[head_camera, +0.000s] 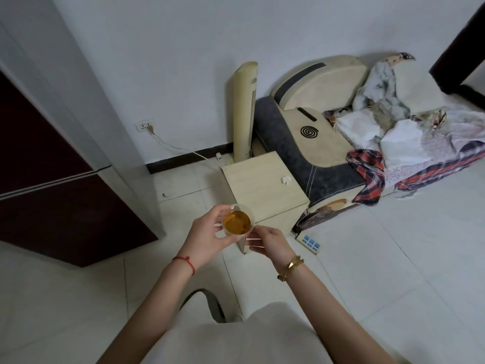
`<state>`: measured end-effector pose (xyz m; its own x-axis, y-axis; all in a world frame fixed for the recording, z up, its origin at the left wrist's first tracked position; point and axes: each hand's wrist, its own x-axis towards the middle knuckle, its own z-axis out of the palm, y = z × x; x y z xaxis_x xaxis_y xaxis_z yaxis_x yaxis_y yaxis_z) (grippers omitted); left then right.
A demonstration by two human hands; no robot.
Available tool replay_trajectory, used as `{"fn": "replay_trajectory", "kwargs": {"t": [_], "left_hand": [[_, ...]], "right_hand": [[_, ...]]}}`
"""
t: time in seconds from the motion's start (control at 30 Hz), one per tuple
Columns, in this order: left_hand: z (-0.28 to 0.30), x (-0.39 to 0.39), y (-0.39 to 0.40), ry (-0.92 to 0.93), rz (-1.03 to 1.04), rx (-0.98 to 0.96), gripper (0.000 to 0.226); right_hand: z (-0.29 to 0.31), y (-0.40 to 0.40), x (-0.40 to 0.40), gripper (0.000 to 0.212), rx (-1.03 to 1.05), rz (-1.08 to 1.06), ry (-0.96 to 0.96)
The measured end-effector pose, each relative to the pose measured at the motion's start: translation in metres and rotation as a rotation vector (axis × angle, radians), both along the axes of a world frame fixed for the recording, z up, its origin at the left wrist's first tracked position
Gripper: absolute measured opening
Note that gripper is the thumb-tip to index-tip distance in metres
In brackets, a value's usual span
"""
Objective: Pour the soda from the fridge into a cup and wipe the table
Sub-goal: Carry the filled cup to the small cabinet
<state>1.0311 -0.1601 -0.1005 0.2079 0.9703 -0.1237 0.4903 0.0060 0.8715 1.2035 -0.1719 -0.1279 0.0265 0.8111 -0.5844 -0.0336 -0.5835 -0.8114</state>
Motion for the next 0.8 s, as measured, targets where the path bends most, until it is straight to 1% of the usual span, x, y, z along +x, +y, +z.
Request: {"fn": "replay_trajectory", "kwargs": {"t": [0.17,0.23,0.33,0.57,0.67,0.8], "left_hand": [[-0.011,-0.008,0.082,-0.040,-0.078,-0.049,0.065],[-0.016,-0.012,0.120,-0.043,-0.137,-0.069,0.066],[-0.022,-0.018,0.178,-0.018,-0.249,-0.077,0.067],[-0.026,-0.022,0.306,0.010,-0.523,-0.087,0.067],[-0.031,-0.019,0.345,-0.005,-0.622,-0.109,0.067],[-0.036,-0.009,0.386,-0.008,-0.749,-0.124,0.065]], "right_hand": [[-0.009,0.066,-0.010,0.030,-0.010,-0.094,0.003],[-0.014,0.093,-0.014,0.028,-0.015,-0.157,0.016],[-0.021,0.135,-0.023,0.032,-0.025,-0.242,0.026],[-0.027,0.220,-0.055,0.032,-0.042,-0.565,0.086],[-0.028,0.245,-0.065,0.031,-0.050,-0.696,0.116],[-0.029,0.269,-0.070,0.032,-0.075,-0.814,0.111]]}}
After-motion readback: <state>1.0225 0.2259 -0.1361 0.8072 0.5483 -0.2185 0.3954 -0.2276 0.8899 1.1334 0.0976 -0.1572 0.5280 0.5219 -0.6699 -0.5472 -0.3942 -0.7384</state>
